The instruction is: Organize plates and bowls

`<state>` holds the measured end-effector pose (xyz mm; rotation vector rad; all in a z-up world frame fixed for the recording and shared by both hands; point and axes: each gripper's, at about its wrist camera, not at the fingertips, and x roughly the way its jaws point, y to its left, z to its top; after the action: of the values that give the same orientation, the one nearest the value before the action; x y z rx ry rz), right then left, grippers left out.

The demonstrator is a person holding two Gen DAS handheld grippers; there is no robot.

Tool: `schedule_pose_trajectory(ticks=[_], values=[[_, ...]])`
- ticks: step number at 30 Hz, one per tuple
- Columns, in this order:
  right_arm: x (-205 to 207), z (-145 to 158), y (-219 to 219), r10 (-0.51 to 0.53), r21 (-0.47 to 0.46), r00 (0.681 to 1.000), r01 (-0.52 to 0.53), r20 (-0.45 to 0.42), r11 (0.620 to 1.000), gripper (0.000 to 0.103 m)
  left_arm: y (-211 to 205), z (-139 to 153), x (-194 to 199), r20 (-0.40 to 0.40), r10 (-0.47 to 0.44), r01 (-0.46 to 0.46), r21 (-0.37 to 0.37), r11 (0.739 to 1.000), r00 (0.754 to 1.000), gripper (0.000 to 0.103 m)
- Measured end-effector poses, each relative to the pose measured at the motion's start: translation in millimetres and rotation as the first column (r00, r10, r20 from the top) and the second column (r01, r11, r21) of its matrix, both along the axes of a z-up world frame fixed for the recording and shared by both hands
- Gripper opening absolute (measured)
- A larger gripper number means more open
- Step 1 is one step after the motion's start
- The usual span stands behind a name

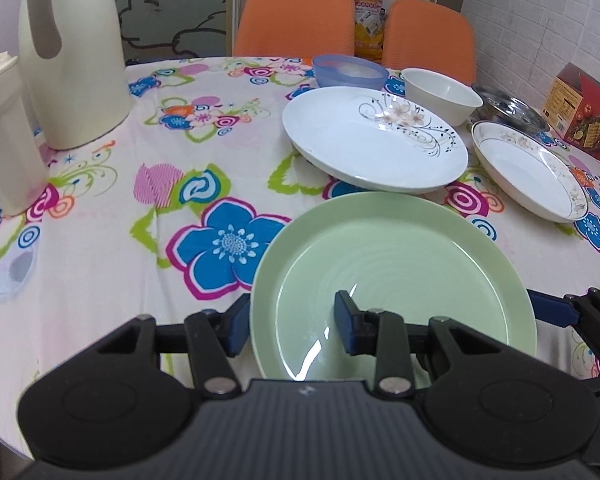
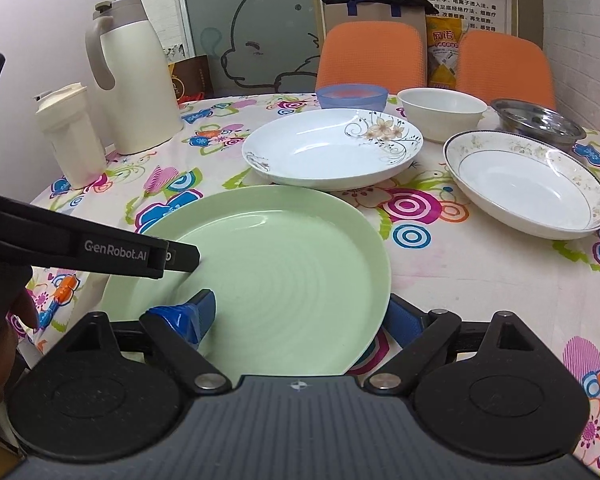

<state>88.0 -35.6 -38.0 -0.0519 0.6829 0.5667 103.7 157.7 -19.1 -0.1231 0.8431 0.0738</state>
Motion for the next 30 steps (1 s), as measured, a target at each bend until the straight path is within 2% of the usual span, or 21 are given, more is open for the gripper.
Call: schedule_pose_trajectory(ticks=[7, 14, 17, 18, 19, 23, 27, 30], values=[[6.5, 0.8, -8.3, -0.017, 0.023, 1.000, 0.017, -0.014, 1.000, 0.077, -5.4, -1.2, 1.1, 0.009, -0.016, 0.016, -0.016, 1.000, 1.000, 0.033], [5.7, -2.1, -7.2, 0.015, -0.020, 1.000, -0.015, 0.014, 1.000, 0.078, -5.1, -2.7, 3.0, 0.021, -0.029, 0.030, -0.039, 0.999, 0.999, 0.036], [10.2, 6.3, -24.2, 0.008, 0.036, 1.000, -0.008, -0.017, 0.999, 0.077, 5.9, 1.7, -0.6, 0.032, -0.031, 0.034, -0.101, 0.994, 0.999, 0.046], [12.6, 11.4, -29.5, -0.006, 0.051, 1.000, 0.007, -0.012, 0.999, 0.077, 11.5, 5.9, -1.4, 0.049, -0.020, 0.025, -0.118, 0.993, 0.999, 0.065], [16.4, 17.4, -33.2, -0.015, 0.063, 1.000, 0.015, -0.003, 0.998, 0.077, 15.6, 10.1, -1.1, 0.069, -0.012, 0.020, -0.122, 0.992, 0.998, 0.072], [49.0, 39.2, -31.9, -0.010, 0.079, 1.000, 0.008, 0.030, 0.997, 0.077, 26.8, 34.9, 15.8, 0.144, 0.000, 0.009, -0.061, 0.998, 0.990, 0.073], [93.9, 47.0, -16.4, 0.006, 0.044, 0.998, -0.009, 0.064, 0.999, 0.078, 42.4, 49.1, 49.1, 0.208, -0.003, 0.016, -0.061, 0.998, 0.978, 0.077], [128.5, 43.2, -7.0, 0.005, 0.028, 0.999, -0.006, 0.046, 1.000, 0.078, 51.9, 46.7, 79.6, 0.199, 0.002, 0.013, -0.074, 0.997, 0.980, 0.077]])
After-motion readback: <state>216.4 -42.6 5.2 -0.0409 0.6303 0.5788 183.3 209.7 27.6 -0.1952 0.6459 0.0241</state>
